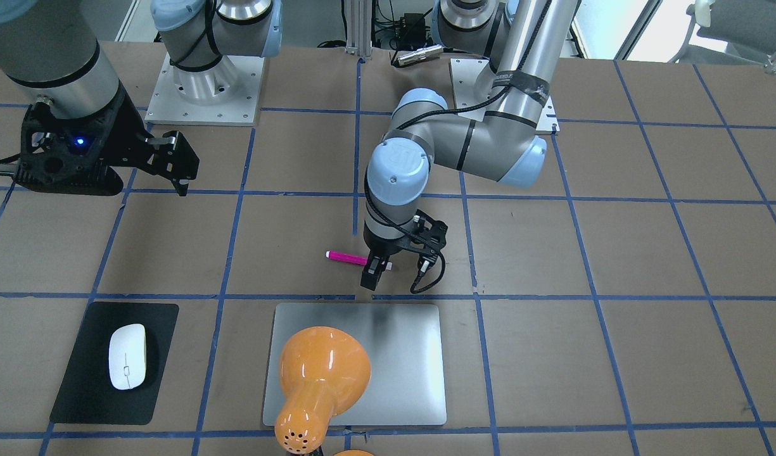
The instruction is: Place pen and mouse around notebook
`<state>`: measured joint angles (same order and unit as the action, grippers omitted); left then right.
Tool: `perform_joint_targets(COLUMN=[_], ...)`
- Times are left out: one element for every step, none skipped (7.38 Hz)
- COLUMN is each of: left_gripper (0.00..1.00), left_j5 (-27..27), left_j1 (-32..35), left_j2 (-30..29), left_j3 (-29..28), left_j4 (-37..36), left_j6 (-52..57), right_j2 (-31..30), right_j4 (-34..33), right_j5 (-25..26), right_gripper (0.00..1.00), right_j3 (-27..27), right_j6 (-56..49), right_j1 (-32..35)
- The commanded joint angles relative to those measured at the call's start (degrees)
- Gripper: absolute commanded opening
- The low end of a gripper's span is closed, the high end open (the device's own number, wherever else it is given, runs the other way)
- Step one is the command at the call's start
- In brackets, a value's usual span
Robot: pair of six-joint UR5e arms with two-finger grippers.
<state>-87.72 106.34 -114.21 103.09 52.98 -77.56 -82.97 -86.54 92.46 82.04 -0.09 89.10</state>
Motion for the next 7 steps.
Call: perform_joint_targets(left_gripper=[1.00,1.00,1.00,1.00,1.00,1.00,1.00], left_j5=[-0.1,-2.4,-6.4,-6.8,-6.8,-6.8,-6.1], left_j1=[-7.4,-8.7,-10.3,-11.6,-12.9,-15.0,-17.2], left_j2=[2.5,3.9,5.0,6.3,8.0,9.8,12.1], left_j3=[-1.1,-3.1,-6.2,-8.7,-10.3,-11.4,-12.6], left_j4=[2.5,6.3,10.3,13.5,17.8,21.6,26.8], left_j6=[28.6,37.0,48.4,57.7,60.4,66.4,68.1], right_j2=[0.3,0.3,-0.1,0.1,-0.4,-1.4,-2.5], right_j4=[-0.2,-0.4,-0.4,-0.3,-0.2,-0.6,-0.7], right_j5=[0.0,0.0,-0.1,-0.3,-4.6,-4.1,-2.9], right_gripper=[1.00,1.00,1.00,1.00,1.00,1.00,1.00], right_j3=[0.1,0.1,0.1,0.2,1.0,2.7,3.7], right_j6=[0.0,-0.1,0.0,0.0,0.6,0.1,0.7], right_j1=[-0.1,-0.2,0.1,0.2,0.6,0.9,0.9])
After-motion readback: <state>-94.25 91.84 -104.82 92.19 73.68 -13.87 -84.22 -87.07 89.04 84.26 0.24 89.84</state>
